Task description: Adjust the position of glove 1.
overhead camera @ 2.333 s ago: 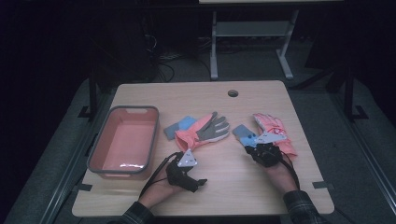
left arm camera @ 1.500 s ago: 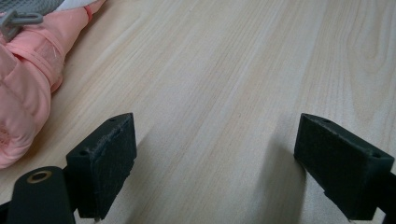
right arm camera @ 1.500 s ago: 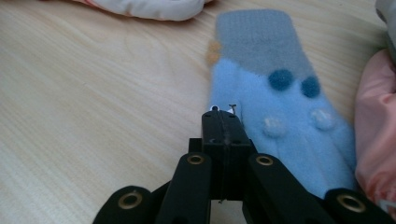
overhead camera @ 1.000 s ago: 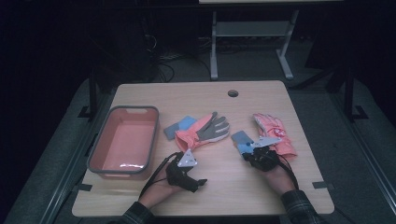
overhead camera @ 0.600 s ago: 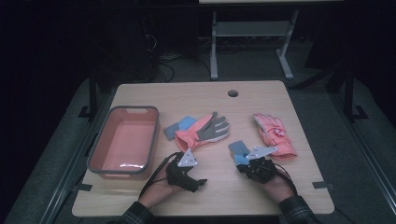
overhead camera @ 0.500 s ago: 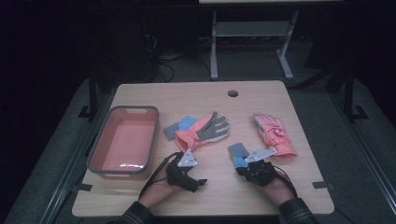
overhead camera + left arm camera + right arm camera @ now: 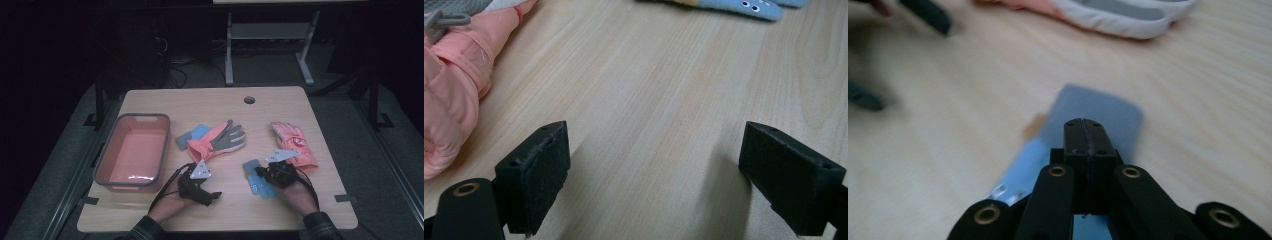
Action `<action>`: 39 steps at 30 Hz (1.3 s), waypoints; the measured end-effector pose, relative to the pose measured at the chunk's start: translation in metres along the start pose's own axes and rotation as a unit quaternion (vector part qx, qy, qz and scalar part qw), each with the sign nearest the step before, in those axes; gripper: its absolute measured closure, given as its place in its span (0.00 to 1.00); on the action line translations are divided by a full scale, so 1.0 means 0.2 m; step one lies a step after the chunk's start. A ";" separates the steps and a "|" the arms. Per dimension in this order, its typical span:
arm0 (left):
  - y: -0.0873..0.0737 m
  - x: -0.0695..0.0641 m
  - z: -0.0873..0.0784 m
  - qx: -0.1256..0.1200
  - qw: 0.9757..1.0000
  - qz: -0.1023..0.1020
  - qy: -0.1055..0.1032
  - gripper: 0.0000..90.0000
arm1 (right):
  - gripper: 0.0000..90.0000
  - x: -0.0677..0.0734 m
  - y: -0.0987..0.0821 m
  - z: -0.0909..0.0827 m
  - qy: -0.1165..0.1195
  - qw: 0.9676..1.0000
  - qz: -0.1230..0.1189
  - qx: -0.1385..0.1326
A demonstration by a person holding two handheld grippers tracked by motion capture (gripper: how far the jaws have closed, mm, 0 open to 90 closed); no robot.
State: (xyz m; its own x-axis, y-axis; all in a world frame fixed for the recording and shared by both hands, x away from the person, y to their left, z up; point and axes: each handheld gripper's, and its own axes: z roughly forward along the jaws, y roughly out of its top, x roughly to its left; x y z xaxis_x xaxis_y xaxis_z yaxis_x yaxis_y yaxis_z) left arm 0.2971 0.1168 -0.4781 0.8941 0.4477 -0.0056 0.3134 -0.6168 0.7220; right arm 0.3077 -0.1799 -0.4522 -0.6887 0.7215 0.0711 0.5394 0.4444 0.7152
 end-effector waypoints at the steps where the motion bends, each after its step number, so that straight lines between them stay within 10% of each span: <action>1: 0.00 0.00 0.00 0.000 1.000 0.000 0.000 0.14 | 1.00 -0.02 0.01 0.01 -0.005 1.000 0.002 -0.002; 18: 0.00 0.00 0.00 0.000 1.000 0.000 0.000 0.14 | 1.00 -0.07 0.10 0.14 -0.007 1.000 -0.004 0.022; 39: 0.00 0.00 0.00 0.002 1.000 0.000 -0.002 0.14 | 1.00 0.28 0.17 0.26 0.093 0.990 -0.098 0.030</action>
State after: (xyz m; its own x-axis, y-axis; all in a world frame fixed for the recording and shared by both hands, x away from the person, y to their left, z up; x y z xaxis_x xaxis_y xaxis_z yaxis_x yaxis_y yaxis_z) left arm 0.2974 0.1158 -0.4781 0.8956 0.4448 -0.0082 0.3142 -0.6192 0.7196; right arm 0.3121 -0.0965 -0.4592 -0.8571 0.5109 0.0665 0.4111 0.6004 0.6860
